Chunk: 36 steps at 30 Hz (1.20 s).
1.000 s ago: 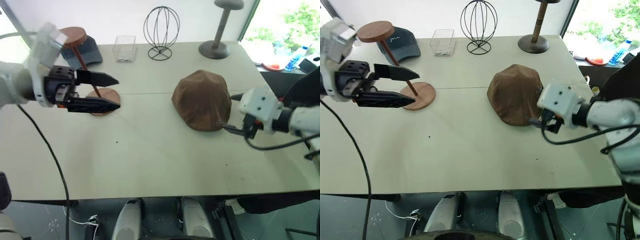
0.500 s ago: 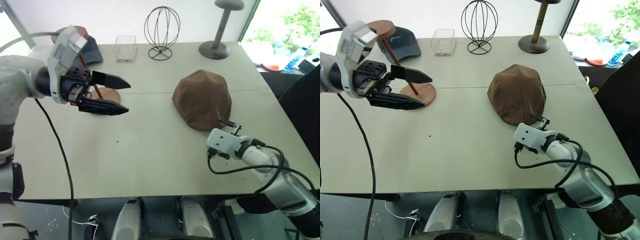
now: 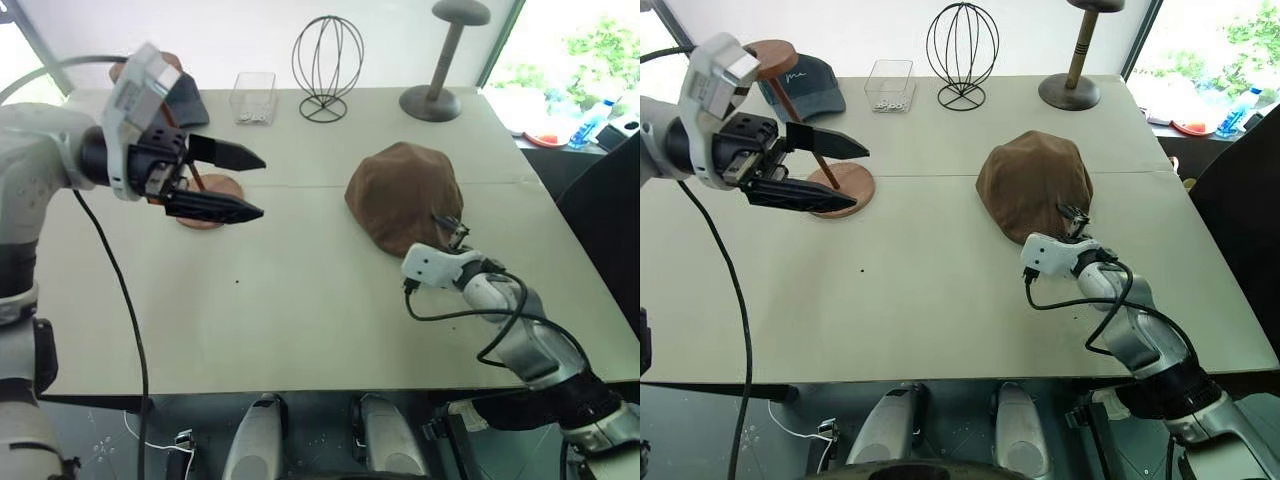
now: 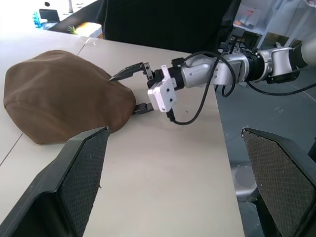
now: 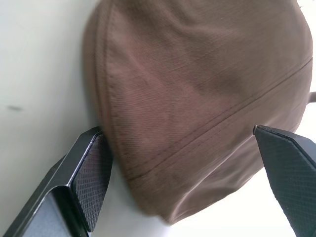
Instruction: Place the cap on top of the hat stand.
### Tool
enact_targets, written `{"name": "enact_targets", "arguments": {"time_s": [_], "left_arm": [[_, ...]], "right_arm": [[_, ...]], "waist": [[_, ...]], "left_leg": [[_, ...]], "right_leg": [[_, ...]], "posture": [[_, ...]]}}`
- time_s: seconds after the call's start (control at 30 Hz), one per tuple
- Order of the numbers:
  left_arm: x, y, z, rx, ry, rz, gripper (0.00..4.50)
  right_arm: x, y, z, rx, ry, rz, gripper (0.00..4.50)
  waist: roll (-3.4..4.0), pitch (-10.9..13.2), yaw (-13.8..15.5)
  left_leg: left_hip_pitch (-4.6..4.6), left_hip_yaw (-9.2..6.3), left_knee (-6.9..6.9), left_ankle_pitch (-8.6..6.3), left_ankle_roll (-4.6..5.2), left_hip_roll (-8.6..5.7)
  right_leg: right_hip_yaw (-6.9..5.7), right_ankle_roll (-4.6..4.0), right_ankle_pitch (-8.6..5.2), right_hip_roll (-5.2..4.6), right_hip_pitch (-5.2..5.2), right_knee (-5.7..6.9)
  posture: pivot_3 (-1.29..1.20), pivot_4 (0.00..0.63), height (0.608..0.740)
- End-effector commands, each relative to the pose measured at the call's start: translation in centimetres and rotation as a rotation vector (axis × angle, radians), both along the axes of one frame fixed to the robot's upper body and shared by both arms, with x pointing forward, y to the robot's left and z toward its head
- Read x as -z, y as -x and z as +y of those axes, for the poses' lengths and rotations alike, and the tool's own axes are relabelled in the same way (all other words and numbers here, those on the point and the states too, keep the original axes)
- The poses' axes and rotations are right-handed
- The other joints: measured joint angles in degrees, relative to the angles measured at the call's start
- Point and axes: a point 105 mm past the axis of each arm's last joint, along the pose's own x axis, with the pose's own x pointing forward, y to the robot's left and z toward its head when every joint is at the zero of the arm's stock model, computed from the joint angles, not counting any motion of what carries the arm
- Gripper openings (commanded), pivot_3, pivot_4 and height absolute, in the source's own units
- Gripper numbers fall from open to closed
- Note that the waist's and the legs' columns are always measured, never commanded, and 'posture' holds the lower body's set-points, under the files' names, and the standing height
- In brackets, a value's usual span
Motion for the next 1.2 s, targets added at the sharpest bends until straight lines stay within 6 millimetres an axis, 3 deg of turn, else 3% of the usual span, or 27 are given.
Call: {"name": "enact_targets", "arguments": {"time_s": [0.03, 0.27, 0.3, 0.37, 0.57, 0.7, 0.8, 0.97, 1.1, 1.2], "left_arm": [[-1.3, 0.2, 0.2, -0.006, 0.008, -0.057, 4.5], [-1.1, 0.2, 0.0, -0.005, 0.008, -0.061, 4.5], [-1.1, 0.2, 0.0, -0.006, 0.007, -0.061, 4.5], [-0.9, 0.2, 0.1, -0.007, 0.006, -0.062, 4.5], [-0.6, 0.6, 0.6, -0.022, 0.006, -0.053, 4.5], [-0.5, 0.7, 0.7, -0.032, 0.011, -0.053, 4.5], [-0.6, 0.6, 0.7, -0.043, 0.017, -0.06, 4.5], [-0.8, 0.5, 0.9, -0.07, 0.031, -0.068, 4.5], [-1.2, 0.2, 2.0, -0.158, 0.064, -0.093, 4.5], [-2.0, 0.3, 3.8, -0.27, 0.117, -0.126, 4.5]], "right_arm": [[1.1, -0.9, -1.8, 0.035, 0.074, 0.007, 4.46], [1.6, -2.1, -1.2, 0.001, 0.068, 0.012, 4.46], [1.6, -2.2, -1.2, -0.004, 0.06, 0.016, 4.23], [1.7, -2.3, -1.1, -0.011, 0.058, 0.018, 3.64], [1.0, -2.4, -1.4, -0.013, 0.059, -0.008, 0.51], [0.6, -2.3, -1.6, -0.013, 0.059, -0.018, 0.51], [0.2, -2.1, -1.4, -0.03, 0.043, -0.032, 0.01], [-1.0, -2.3, -1.3, -0.031, 0.042, -0.055, 0.01], [-3.5, -2.7, -0.3, -0.064, 0.029, -0.111, 0.01], [-7.4, -3.3, 1.4, -0.131, 0.031, -0.202, 0.01]], "waist": [[-0.01, 0.0, -0.08], [-0.04, -0.03, -0.2], [-0.08, -0.05, -0.24], [-0.11, -0.06, -0.3], [-0.07, -0.04, -0.2], [-0.07, -0.03, -0.03], [-0.07, -0.03, -0.01], [-0.06, -0.03, -0.06], [-0.05, -0.02, -0.23], [0.03, 0.04, -0.69]], "left_leg": [[0.02, 0.0, 0.0, 0.0, 0.0, 0.0], [0.04, -0.03, 0.01, 0.0, 0.0, 0.01], [0.05, -0.04, 0.01, 0.0, 0.0, 0.01], [0.1, -0.05, 0.0, 0.0, 0.0, 0.02], [0.1, -0.06, -0.04, 0.0, 0.0, 0.03], [0.08, -0.09, -0.05, 0.0, 0.0, 0.03], [0.08, -0.08, -0.05, 0.0, 0.0, 0.03], [0.08, -0.09, -0.06, 0.0, 0.01, 0.03], [0.07, -0.08, -0.07, 0.0, 0.0, 0.03], [0.05, -0.07, -0.1, 0.0, 0.0, 0.06]], "right_leg": [[0.0, 0.0, 0.0, 0.0, 0.01, 0.0], [0.0, -0.03, 0.02, 0.03, 0.05, 0.01], [0.0, -0.05, 0.04, 0.03, 0.06, 0.0], [0.0, -0.05, 0.04, 0.05, 0.11, 0.01], [0.03, -0.14, 0.08, 0.07, 0.1, 0.01], [0.03, -0.17, 0.1, 0.09, 0.09, 0.01], [0.03, -0.16, 0.09, 0.08, 0.09, 0.0], [0.03, -0.17, 0.09, 0.09, 0.09, 0.0], [0.03, -0.16, 0.09, 0.09, 0.06, 0.0], [0.05, -0.16, 0.1, 0.12, -0.01, 0.01]], "posture": [[0.0, 0.15, 0.74], [0.0, 0.15, 0.74], [0.0, 0.15, 0.74], [0.0, 0.15, 0.74], [0.0, 0.15, 0.74], [0.0, 0.15, 0.74], [0.0, 0.15, 0.74], [0.0, 0.15, 0.74], [0.0, 0.15, 0.74], [0.0, 0.15, 0.74]]}}
